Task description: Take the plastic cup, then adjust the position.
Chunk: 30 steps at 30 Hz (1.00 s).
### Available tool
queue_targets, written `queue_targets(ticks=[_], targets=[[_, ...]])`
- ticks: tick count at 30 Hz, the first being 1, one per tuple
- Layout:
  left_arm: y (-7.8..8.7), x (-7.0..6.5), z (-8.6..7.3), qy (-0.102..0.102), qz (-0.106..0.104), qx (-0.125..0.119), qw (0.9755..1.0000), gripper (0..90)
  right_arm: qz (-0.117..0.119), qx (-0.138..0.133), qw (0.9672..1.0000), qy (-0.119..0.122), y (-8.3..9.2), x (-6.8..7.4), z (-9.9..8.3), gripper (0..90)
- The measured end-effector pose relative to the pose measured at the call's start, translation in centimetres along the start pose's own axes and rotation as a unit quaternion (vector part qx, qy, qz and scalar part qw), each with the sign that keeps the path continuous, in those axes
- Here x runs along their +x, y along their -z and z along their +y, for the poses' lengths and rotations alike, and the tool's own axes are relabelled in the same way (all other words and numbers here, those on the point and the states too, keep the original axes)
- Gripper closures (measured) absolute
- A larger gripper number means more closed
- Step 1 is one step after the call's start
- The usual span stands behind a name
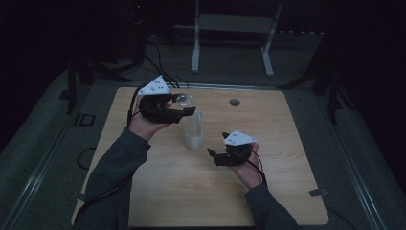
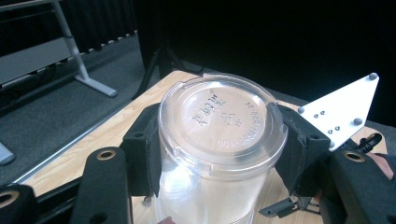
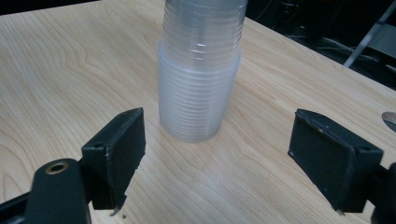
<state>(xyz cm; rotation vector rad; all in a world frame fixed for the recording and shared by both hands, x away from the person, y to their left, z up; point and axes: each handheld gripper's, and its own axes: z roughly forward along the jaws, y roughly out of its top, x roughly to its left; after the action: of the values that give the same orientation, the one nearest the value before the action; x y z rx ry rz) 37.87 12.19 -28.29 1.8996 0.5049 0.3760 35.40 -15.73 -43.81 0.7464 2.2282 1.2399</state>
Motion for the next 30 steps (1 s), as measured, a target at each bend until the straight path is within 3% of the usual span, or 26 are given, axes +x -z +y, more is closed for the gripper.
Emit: queue_targets(ticks=[17,30], targets=[[0.4,-0.6,-1.4,-0.003,-0.018,0.011,0.9998,40.8,0.003,0.002,1.0,0.001,0.6,0.0,-0.4,18.3],[0.4,-1.0,-3.1,-0.005,-0.031,0.013,0.9994,40.9,0.024,-0.006,0.9997,0.003,1.2,0.0,0.0,20.3]])
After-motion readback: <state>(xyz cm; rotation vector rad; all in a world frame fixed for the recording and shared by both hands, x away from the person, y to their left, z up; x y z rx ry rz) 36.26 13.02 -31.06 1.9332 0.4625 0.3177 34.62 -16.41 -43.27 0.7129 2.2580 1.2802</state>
